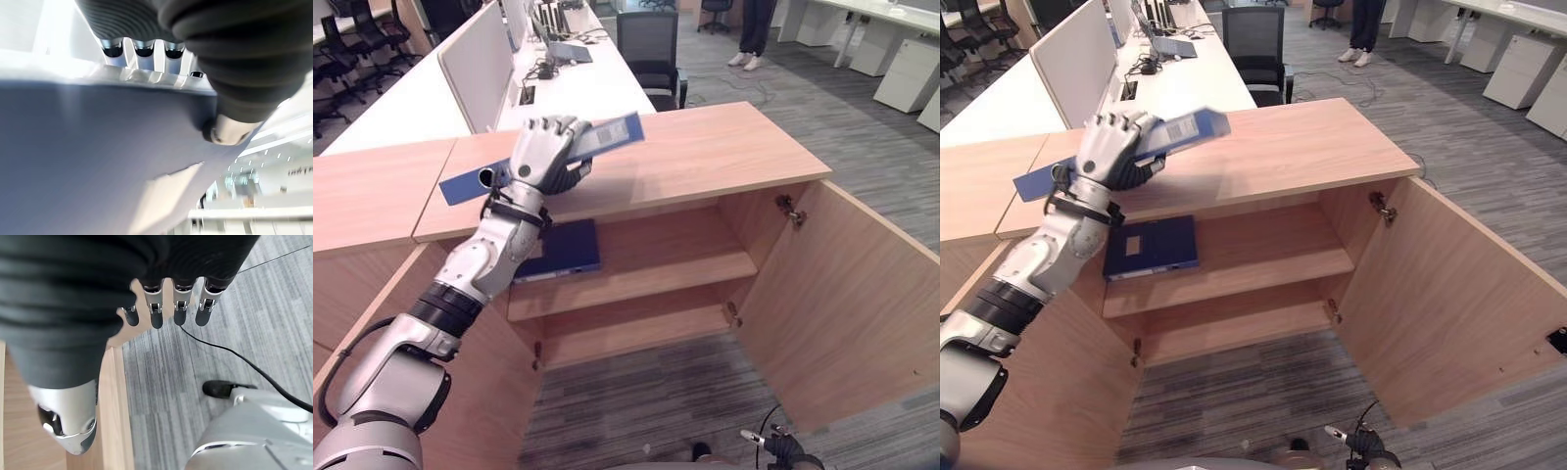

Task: Put the empty folder in the office cabinet

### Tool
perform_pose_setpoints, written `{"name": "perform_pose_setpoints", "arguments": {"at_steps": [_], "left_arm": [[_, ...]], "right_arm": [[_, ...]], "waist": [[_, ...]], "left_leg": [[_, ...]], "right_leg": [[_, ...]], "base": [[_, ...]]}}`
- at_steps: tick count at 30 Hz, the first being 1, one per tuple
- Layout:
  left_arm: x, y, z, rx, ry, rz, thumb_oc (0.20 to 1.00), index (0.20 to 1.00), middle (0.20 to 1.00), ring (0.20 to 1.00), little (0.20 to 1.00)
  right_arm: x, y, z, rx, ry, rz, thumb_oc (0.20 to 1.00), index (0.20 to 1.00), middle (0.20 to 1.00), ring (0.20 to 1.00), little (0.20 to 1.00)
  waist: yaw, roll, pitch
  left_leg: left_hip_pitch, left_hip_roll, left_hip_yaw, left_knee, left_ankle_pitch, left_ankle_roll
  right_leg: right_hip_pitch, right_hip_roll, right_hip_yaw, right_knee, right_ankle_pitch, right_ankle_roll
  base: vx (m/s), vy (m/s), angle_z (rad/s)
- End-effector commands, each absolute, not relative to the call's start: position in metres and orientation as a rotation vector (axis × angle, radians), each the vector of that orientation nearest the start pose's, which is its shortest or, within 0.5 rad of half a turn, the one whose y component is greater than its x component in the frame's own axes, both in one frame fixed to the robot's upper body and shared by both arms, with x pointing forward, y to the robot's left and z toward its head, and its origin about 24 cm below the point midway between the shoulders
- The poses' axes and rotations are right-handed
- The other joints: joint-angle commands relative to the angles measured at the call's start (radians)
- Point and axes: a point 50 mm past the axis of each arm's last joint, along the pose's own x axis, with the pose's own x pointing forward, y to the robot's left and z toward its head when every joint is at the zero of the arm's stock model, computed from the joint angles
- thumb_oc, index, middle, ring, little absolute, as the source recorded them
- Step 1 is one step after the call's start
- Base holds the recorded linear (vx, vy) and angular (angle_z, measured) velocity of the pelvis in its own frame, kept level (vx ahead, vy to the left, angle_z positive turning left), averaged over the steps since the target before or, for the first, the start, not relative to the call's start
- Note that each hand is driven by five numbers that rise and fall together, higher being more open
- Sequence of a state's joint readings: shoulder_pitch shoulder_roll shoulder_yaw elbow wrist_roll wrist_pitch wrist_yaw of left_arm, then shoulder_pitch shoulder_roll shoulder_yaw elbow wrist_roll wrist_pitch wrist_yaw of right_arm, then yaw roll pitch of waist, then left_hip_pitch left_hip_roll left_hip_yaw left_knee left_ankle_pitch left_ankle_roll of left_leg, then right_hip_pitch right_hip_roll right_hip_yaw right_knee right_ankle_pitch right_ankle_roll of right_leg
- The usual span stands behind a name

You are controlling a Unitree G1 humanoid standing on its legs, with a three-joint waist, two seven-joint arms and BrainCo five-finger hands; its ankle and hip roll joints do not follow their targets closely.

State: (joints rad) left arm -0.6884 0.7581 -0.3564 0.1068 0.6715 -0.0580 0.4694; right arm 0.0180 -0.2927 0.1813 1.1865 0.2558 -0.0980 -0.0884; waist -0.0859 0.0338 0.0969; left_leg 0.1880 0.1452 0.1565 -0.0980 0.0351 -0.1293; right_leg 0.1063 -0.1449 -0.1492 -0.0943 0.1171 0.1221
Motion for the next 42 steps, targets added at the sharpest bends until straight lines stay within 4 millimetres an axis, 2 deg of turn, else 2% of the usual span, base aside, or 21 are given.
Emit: {"name": "perform_pose_setpoints", "arguments": {"at_steps": [1, 7, 9, 10, 11, 12, 17, 18, 22, 31, 34, 35, 36, 38, 39, 41, 42], "left_arm": [[0.315, 0.195, 0.287, 1.289, -1.076, 0.447, 0.2, 0.2, 0.2, 0.2, 0.2], [0.28, 0.198, 0.297, 1.044, -1.202, 0.459, 0.2, 0.2, 0.2, 0.2, 0.2], [0.277, 0.197, 0.297, 1.007, -1.209, 0.451, 0.2, 0.2, 0.2, 0.2, 0.2], [0.272, 0.194, 0.297, 0.908, -1.223, 0.414, 0.2, 0.2, 0.2, 0.2, 0.2], [0.272, 0.194, 0.297, 0.907, -1.221, 0.413, 0.2, 0.2, 0.2, 0.2, 0.2], [0.269, 0.193, 0.297, 0.865, -1.229, 0.4, 0.2, 0.2, 0.2, 0.2, 0.2], [0.255, 0.194, 0.293, 0.571, -1.225, 0.299, 0.2, 0.2, 0.2, 0.2, 0.2], [0.255, 0.194, 0.293, 0.571, -1.225, 0.299, 0.2, 0.2, 0.2, 0.2, 0.2], [0.245, 0.199, 0.283, 0.278, -1.161, 0.132, 0.2, 0.2, 0.2, 0.2, 0.2], [0.241, 0.211, 0.256, 0.081, -0.981, -0.012, 0.2, 0.2, 0.2, 0.2, 0.2], [0.239, 0.217, 0.245, 0.055, -0.912, -0.051, 0.2, 0.2, 0.2, 0.2, 0.2], [0.239, 0.217, 0.245, 0.054, -0.91, -0.052, 0.2, 0.2, 0.2, 0.2, 0.2], [0.239, 0.218, 0.242, 0.046, -0.889, -0.059, 0.2, 0.2, 0.2, 0.2, 0.2], [0.238, 0.22, 0.239, 0.045, -0.873, -0.057, 0.2, 0.2, 0.2, 0.2, 0.2], [0.238, 0.222, 0.235, 0.048, -0.849, -0.063, 0.2, 0.2, 0.2, 0.2, 0.2], [0.237, 0.226, 0.231, 0.067, -0.831, -0.054, 0.2, 0.2, 0.2, 0.2, 0.2], [0.237, 0.226, 0.229, 0.07, -0.824, -0.054, 0.2, 0.2, 0.2, 0.2, 0.2]], "right_arm": [[0.108, -0.254, -0.15, -0.177, 1.084, -0.278, 1.0, 1.0, 1.0, 1.0, 1.0], [0.103, -0.244, -0.154, -0.146, 1.1, -0.257, 1.0, 1.0, 1.0, 1.0, 1.0], [0.103, -0.244, -0.154, -0.143, 1.099, -0.255, 1.0, 1.0, 1.0, 1.0, 1.0], [0.103, -0.244, -0.154, -0.135, 1.098, -0.262, 1.0, 1.0, 1.0, 1.0, 1.0], [0.103, -0.244, -0.154, -0.136, 1.098, -0.262, 1.0, 1.0, 1.0, 1.0, 1.0], [0.104, -0.244, -0.154, -0.13, 1.094, -0.262, 1.0, 1.0, 1.0, 1.0, 1.0], [0.109, -0.244, -0.152, -0.114, 1.073, -0.26, 1.0, 1.0, 1.0, 1.0, 1.0], [0.109, -0.244, -0.152, -0.114, 1.073, -0.26, 1.0, 1.0, 1.0, 1.0, 1.0], [0.122, -0.245, -0.147, -0.096, 1.03, -0.255, 1.0, 1.0, 1.0, 1.0, 1.0], [0.141, -0.247, -0.138, -0.093, 0.959, -0.22, 1.0, 1.0, 1.0, 1.0, 1.0], [0.162, -0.246, -0.126, -0.07, 0.856, -0.198, 1.0, 1.0, 1.0, 1.0, 1.0], [0.162, -0.246, -0.126, -0.071, 0.857, -0.198, 1.0, 1.0, 1.0, 1.0, 1.0], [0.169, -0.246, -0.12, -0.059, 0.817, -0.192, 1.0, 1.0, 1.0, 1.0, 1.0], [0.176, -0.246, -0.115, -0.049, 0.78, -0.184, 1.0, 1.0, 1.0, 1.0, 1.0], [0.195, -0.243, -0.098, -0.041, 0.677, -0.126, 1.0, 1.0, 1.0, 1.0, 1.0], [0.216, -0.245, -0.069, -0.042, 0.522, -0.068, 1.0, 1.0, 1.0, 1.0, 1.0], [0.22, -0.247, -0.059, -0.038, 0.471, -0.055, 1.0, 1.0, 1.0, 1.0, 1.0]], "waist": [[0.03, -0.02, -0.016], [0.05, -0.027, -0.031], [0.049, -0.027, -0.032], [0.05, -0.03, -0.03], [0.049, -0.029, -0.033], [0.05, -0.03, -0.029], [0.055, -0.027, -0.031], [0.055, -0.027, -0.031], [0.069, -0.025, -0.029], [0.087, -0.021, -0.022], [0.096, -0.021, -0.018], [0.095, -0.021, -0.018], [0.097, -0.023, -0.015], [0.099, -0.023, -0.015], [0.102, -0.026, -0.013], [0.101, -0.03, -0.01], [0.1, -0.031, -0.012]], "left_leg": [[0.01, -0.057, -0.032, 0.011, -0.09, 0.027], [-0.001, -0.069, -0.052, 0.011, -0.089, 0.029], [-0.002, -0.069, -0.057, 0.011, -0.088, 0.03], [-0.01, -0.072, -0.065, 0.011, -0.075, 0.033], [-0.005, -0.071, -0.067, 0.011, -0.087, 0.032], [-0.01, -0.072, -0.068, 0.011, -0.075, 0.033], [-0.004, -0.073, -0.084, 0.011, -0.085, 0.037], [-0.004, -0.073, -0.084, 0.011, -0.085, 0.037], [-0.011, -0.075, -0.092, 0.011, -0.074, 0.042], [-0.009, -0.077, -0.1, 0.011, -0.075, 0.046], [-0.001, -0.077, -0.102, 0.011, -0.088, 0.046], [0.001, -0.077, -0.102, 0.011, -0.09, 0.046], [-0.004, -0.078, -0.102, 0.011, -0.078, 0.048], [0.002, -0.077, -0.103, 0.011, -0.09, 0.048], [0.004, -0.077, -0.1, 0.011, -0.089, 0.048], [-0.003, -0.078, -0.098, 0.011, -0.077, 0.049], [0.004, -0.077, -0.099, 0.011, -0.09, 0.049]], "right_leg": [[0.037, 0.001, 0.001, 0.013, -0.124, 0.066], [0.049, -0.006, -0.014, 0.012, -0.125, 0.063], [0.049, -0.006, -0.015, 0.014, -0.126, 0.062], [0.042, -0.008, -0.015, 0.022, -0.117, 0.055], [0.048, -0.007, -0.014, 0.019, -0.126, 0.057], [0.042, -0.008, -0.015, 0.024, -0.118, 0.053], [0.051, -0.005, -0.017, 0.028, -0.132, 0.048], [0.051, -0.005, -0.017, 0.028, -0.132, 0.048], [0.049, -0.009, -0.025, 0.029, -0.124, 0.044], [0.056, -0.013, -0.032, 0.029, -0.126, 0.045], [0.064, -0.013, -0.033, 0.029, -0.136, 0.045], [0.066, -0.013, -0.033, 0.03, -0.137, 0.045], [0.058, -0.014, -0.034, 0.034, -0.128, 0.043], [0.066, -0.013, -0.033, 0.032, -0.138, 0.044], [0.066, -0.013, -0.033, 0.034, -0.138, 0.045], [0.056, -0.015, -0.032, 0.039, -0.129, 0.043], [0.063, -0.014, -0.031, 0.037, -0.139, 0.045]], "base": [[0.0, 0.0, 0.0], [0.01, -0.003, 0.05], [-0.01, -0.006, 0.14], [0.01, -0.006, 0.16], [-0.03, -0.005, 0.16], [0.04, 0.003, 0.1], [0.01, 0.0, 0.06], [-0.04, -0.009, 0.06], [-0.02, -0.002, 0.06], [0.0, 0.003, 0.02], [0.01, 0.011, 0.01], [-0.06, 0.013, 0.0], [0.0, 0.0, 0.0], [0.0, 0.0, 0.0], [0.0, 0.0, 0.0], [-0.02, 0.009, 0.01], [0.0, 0.0, 0.0]]}}
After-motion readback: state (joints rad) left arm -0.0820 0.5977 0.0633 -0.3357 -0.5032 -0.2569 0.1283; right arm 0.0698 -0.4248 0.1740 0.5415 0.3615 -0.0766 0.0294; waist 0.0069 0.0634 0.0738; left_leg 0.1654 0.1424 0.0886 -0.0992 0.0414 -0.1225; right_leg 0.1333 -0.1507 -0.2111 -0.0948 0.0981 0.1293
